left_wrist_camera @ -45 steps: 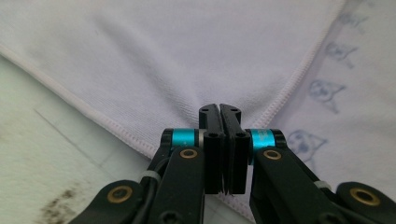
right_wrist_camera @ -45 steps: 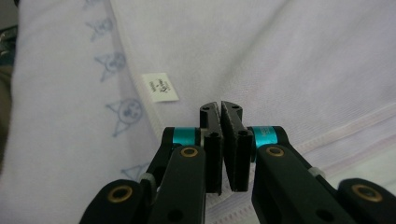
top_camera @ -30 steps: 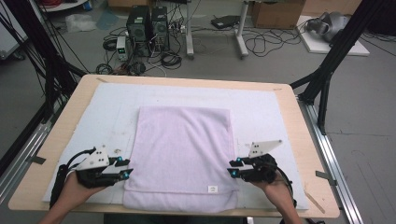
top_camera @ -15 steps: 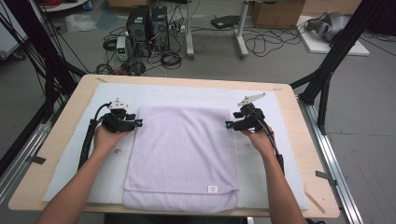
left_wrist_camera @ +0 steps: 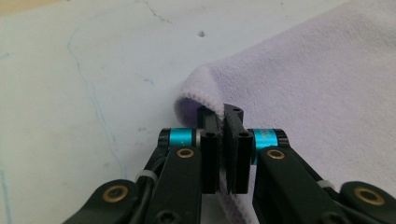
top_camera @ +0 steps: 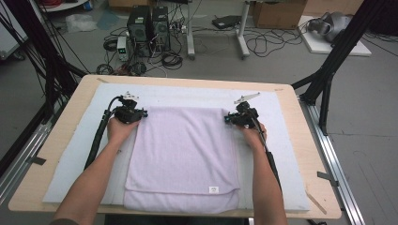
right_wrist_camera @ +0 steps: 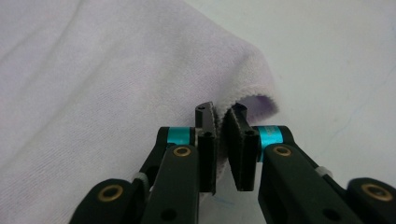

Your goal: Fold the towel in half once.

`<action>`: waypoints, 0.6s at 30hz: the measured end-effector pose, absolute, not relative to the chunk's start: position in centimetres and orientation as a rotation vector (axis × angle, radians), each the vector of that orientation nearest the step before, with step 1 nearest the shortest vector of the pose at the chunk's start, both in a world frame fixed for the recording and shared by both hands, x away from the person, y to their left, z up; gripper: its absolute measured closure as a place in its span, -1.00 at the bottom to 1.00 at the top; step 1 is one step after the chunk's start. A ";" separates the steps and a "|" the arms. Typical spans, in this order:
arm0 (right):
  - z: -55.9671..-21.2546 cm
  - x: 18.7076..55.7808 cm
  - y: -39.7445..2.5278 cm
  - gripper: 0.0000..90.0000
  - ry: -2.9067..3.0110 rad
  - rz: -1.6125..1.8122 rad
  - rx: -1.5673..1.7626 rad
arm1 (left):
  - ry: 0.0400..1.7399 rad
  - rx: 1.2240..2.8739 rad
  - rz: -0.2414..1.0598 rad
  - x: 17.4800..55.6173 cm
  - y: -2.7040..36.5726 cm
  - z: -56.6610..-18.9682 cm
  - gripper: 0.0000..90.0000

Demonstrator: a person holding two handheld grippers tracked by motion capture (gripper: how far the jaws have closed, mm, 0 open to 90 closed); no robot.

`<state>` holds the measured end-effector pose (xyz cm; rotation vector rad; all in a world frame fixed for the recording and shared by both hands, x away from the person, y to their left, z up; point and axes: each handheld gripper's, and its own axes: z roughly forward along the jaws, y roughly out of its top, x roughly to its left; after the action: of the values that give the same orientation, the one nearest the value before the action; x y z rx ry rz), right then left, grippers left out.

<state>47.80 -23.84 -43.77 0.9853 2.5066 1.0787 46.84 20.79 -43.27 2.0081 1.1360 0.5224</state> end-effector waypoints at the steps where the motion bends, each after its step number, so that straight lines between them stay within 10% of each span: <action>1: -43.4 47.7 -23.8 0.89 2.496 1.058 0.974 | 1.130 2.000 0.534 46.9 20.8 -42.7 0.92; 10: -36.1 49.0 -23.6 0.89 2.370 1.092 0.969 | 1.023 1.934 0.723 48.6 20.7 -35.5 0.92; 13: -34.7 49.7 -23.8 0.66 2.310 1.058 0.985 | 1.024 1.918 0.784 49.4 20.6 -34.2 0.40; 18: -36.4 49.9 -24.6 0.22 2.354 1.043 1.084 | 1.059 1.981 0.695 49.6 21.4 -35.3 0.21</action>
<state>49.87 -24.57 -36.45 1.0836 2.3538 1.0428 49.61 21.41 -35.33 1.9810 1.0586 0.6947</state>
